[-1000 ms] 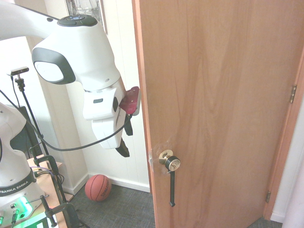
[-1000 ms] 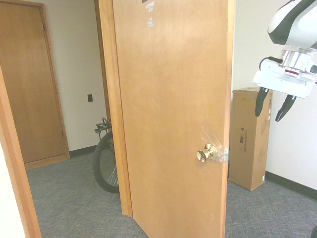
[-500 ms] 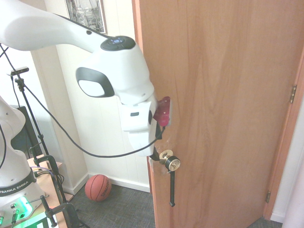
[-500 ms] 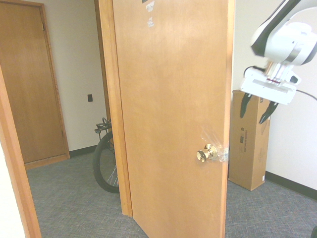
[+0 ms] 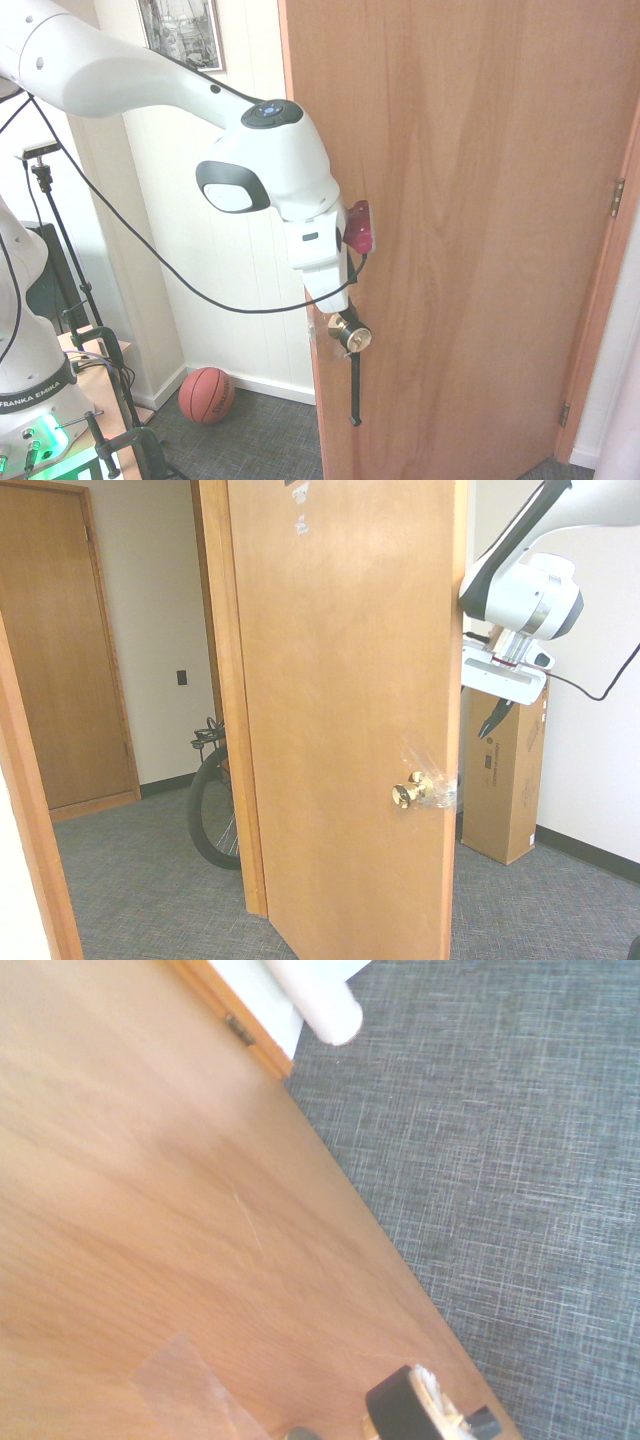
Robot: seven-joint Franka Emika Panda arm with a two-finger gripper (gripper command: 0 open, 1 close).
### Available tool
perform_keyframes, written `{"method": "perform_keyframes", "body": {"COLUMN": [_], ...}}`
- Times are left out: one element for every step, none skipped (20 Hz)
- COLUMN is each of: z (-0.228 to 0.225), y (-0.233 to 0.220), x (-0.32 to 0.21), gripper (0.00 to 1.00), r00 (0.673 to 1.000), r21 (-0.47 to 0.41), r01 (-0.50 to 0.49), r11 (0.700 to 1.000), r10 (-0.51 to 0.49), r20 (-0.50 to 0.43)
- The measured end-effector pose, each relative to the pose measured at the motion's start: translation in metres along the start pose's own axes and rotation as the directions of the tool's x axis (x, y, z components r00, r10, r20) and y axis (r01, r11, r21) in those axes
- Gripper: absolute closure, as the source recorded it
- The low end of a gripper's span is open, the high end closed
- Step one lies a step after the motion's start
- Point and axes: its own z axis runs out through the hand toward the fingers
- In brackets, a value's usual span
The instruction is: Close the door
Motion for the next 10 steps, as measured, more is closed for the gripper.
{"method": "perform_keyframes", "body": {"z": [0.004,0.009,0.014,0.020,0.026,0.031,0.036,0.041,0.045,0.051], "y": [-0.003,-0.006,-0.010,-0.016,-0.022,-0.030,-0.040,-0.051,-0.064,-0.076], "x": [-0.013,-0.028,-0.046,-0.065,-0.087,-0.109,-0.132,-0.155,-0.177,-0.199], "gripper": [0.00,0.00,0.00,0.00,0.00,0.00,0.00,0.00,0.00,0.00], "r00": [1.000,0.999,0.997,0.994,0.991,0.986,0.981,0.975,0.970,0.964], "r21": [0.005,0.009,0.010,0.009,0.010,0.015,0.024,0.033,0.047,0.062], "r01": [0.021,0.045,0.075,0.105,0.135,0.165,0.196,0.222,0.242,0.262], "r11": [1.000,0.999,0.997,0.994,0.991,0.986,0.980,0.975,0.969,0.963], "r10": [-0.021,-0.045,-0.075,-0.105,-0.135,-0.165,-0.196,-0.221,-0.240,-0.259], "r20": [-0.001,0.000,0.000,-0.002,-0.003,-0.006,-0.015,-0.026,-0.040,-0.056]}}
